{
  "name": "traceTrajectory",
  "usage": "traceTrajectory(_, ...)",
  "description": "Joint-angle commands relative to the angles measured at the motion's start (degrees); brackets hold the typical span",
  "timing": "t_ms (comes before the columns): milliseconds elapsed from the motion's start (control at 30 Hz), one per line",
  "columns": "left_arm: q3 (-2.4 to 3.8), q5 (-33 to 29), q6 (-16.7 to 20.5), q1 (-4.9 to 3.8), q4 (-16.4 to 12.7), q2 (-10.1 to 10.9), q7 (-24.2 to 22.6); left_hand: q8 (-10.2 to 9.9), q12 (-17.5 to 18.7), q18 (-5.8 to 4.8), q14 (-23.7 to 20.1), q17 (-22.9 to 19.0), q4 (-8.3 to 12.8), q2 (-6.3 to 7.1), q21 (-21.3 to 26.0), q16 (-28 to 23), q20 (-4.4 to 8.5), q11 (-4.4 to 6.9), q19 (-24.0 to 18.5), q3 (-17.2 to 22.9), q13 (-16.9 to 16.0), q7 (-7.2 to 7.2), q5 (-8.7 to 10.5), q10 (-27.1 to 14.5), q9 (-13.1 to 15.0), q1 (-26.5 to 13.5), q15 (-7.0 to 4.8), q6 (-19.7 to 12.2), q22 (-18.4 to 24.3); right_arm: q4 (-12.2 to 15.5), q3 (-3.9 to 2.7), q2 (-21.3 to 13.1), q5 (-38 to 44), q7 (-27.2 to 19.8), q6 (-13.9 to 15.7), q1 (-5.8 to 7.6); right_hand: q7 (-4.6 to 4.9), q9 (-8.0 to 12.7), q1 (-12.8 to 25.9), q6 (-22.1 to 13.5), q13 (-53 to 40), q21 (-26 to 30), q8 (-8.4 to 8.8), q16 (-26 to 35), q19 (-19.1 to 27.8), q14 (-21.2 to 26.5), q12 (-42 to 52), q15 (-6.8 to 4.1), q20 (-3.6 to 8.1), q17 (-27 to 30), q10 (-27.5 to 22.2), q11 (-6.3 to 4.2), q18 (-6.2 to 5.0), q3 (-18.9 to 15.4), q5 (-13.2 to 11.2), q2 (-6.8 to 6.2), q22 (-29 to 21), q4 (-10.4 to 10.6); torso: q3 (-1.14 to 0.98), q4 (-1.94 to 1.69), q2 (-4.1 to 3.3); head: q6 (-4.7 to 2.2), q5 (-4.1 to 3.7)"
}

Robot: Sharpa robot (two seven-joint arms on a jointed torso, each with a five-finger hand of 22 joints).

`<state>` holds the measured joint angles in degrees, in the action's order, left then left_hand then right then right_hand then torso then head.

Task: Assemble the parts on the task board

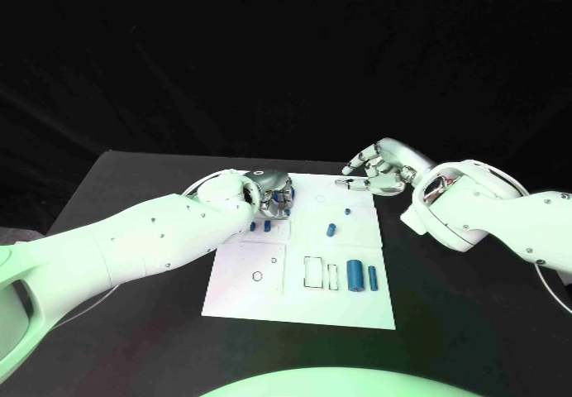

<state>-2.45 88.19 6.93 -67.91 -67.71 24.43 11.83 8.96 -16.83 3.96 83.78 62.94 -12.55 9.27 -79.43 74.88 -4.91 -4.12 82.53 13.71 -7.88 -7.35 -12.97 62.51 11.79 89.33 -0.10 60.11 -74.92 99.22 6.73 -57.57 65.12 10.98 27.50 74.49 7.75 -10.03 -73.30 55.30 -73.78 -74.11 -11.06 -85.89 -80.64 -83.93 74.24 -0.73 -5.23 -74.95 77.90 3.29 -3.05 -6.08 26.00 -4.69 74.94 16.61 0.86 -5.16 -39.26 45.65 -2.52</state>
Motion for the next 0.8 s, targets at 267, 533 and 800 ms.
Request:
traceTrajectory(267,0.05,-0.7,-2.5,0.11,0.5,-0.6,0.0,-0.5,0.9,-0.91,0.7,-0.1,0.3,-0.28,-0.7,0.4,0.09,0.25,0.5,1.4,0.3,0.1,-0.33,1.5,-0.2,0.6,-0.43,1.3,-4.6,0.0,0.0,0.1,0.4,-0.5,-0.2,-0.02,-0.14,0.1,0.1,-0.1,-0.1,0.1,-0.24,0.2,0.0,-4.1,0.0,-0.39,0.12,-7.0,0.1,-0.36,-0.89,-0.4,0.2,0.31,3.7,-0.1,0.02,-0.02,0.04,0.18,-0.11)
traceTrajectory(533,0.05,-1.1,-3.6,0.13,0.6,-0.7,-0.5,-0.6,2.0,-1.01,0.7,-0.1,1.5,-0.87,-1.1,0.7,0.42,0.7,0.7,3.4,0.5,0.47,-0.34,3.8,-0.4,1.1,-0.83,3.2,-5.1,0.0,0.0,0.1,0.4,-0.4,-0.3,-0.02,-0.14,0.1,0.1,-0.1,-0.1,0.1,-0.24,0.2,0.0,-4.1,0.0,-0.39,0.12,-7.0,0.1,-0.36,-0.89,-0.4,0.2,0.31,3.7,-0.1,0.04,-0.07,0.05,0.32,-0.17)
traceTrajectory(800,0.04,-1.8,-3.6,0.17,0.7,-0.7,-1.1,-0.7,2.6,-1.05,0.7,-0.2,1.9,-1.08,-1.3,0.8,0.55,0.9,0.7,4.2,0.5,0.59,-0.3,4.7,-0.5,0.6,-0.95,4.0,-5.3,0.0,0.0,0.2,0.4,-0.4,-0.3,-0.02,-0.15,0.1,0.1,0.0,-0.1,0.1,-0.29,0.2,0.0,-4.1,0.1,-0.4,0.12,-7.0,0.2,-0.37,-0.88,-0.4,0.2,0.34,3.8,-0.1,0.04,-0.05,0.04,0.27,-0.11)
